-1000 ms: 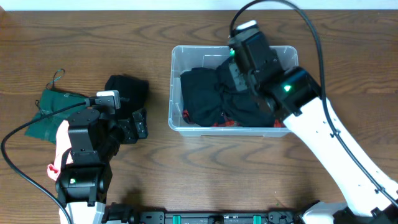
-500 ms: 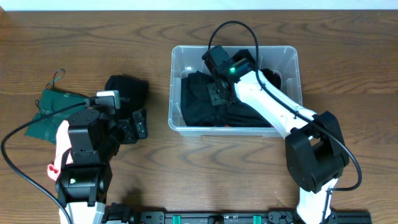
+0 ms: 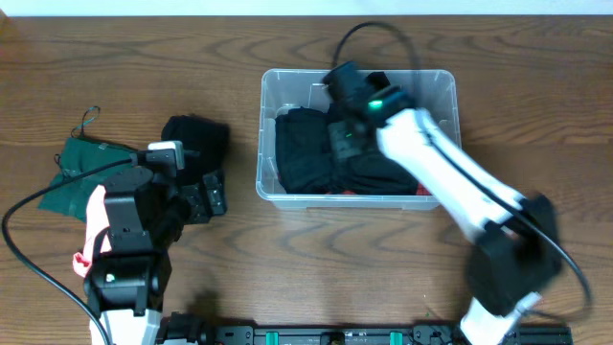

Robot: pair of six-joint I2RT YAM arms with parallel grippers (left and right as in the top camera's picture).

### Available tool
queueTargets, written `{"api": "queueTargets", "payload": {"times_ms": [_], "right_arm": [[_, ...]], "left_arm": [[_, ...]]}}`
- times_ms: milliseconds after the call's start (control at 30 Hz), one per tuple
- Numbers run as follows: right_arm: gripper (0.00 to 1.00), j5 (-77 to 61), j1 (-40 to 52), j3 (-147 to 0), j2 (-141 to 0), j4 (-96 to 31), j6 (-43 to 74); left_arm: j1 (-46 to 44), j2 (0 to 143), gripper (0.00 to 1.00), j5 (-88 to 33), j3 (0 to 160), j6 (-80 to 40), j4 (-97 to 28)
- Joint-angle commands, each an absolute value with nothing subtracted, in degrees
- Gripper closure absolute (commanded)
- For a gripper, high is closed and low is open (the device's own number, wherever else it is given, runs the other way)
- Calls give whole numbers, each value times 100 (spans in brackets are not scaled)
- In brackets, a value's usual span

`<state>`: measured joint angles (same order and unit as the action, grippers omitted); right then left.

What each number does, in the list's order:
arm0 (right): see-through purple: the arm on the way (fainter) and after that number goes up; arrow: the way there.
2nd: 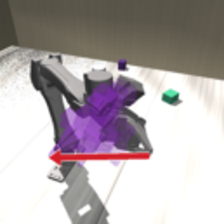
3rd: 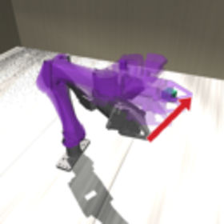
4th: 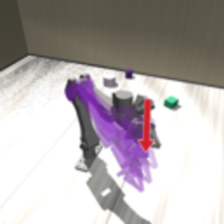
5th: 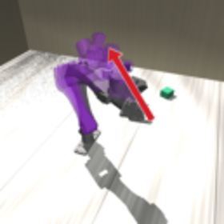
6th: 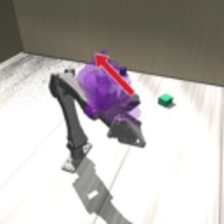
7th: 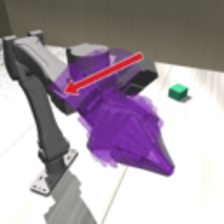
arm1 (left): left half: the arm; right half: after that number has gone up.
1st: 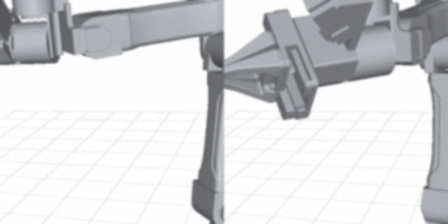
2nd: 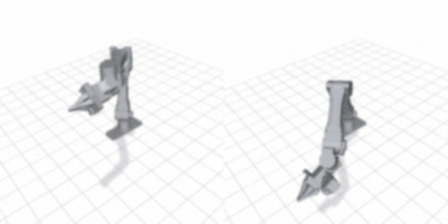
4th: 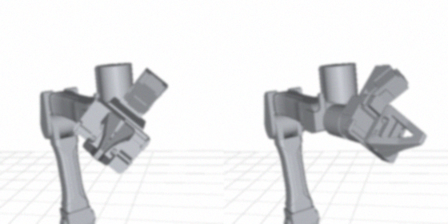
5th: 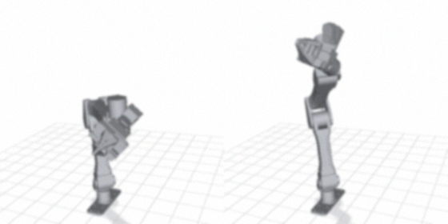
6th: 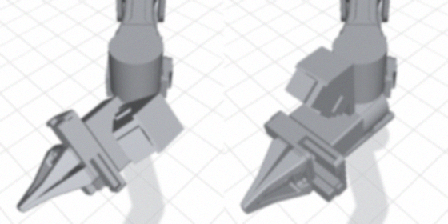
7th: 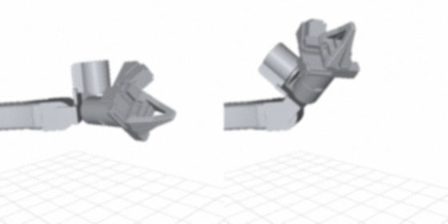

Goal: Pack container
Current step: 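Place the black garment into the bin and withdraw the right gripper, then grasp the taped black folded garment with the left gripper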

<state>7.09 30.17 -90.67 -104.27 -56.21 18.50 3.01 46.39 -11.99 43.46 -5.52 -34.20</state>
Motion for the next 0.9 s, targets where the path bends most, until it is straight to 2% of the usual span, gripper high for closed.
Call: {"api": "queueTargets", "payload": {"times_ms": [0,167,400,633,867], "right_arm": [[26,1028,2539,-9113,-9312,-5673,1466],[24,1028,1789,-9111,-8597,-5986,1450],[23,1009,941,-9094,-8523,-6512,1448],[22,1013,836,-8930,-8586,-6560,1424],[26,1035,829,-8912,-8589,-6571,1319]], "left_arm": [[674,5061,2,-786,4842,-919,-3885],[1155,6114,2,-790,5605,-906,-4578],[1162,8093,2,-790,6637,-338,-4582],[1033,9666,2,-775,6757,261,-4012],[821,10683,0,-47,6757,279,-3806]]}}
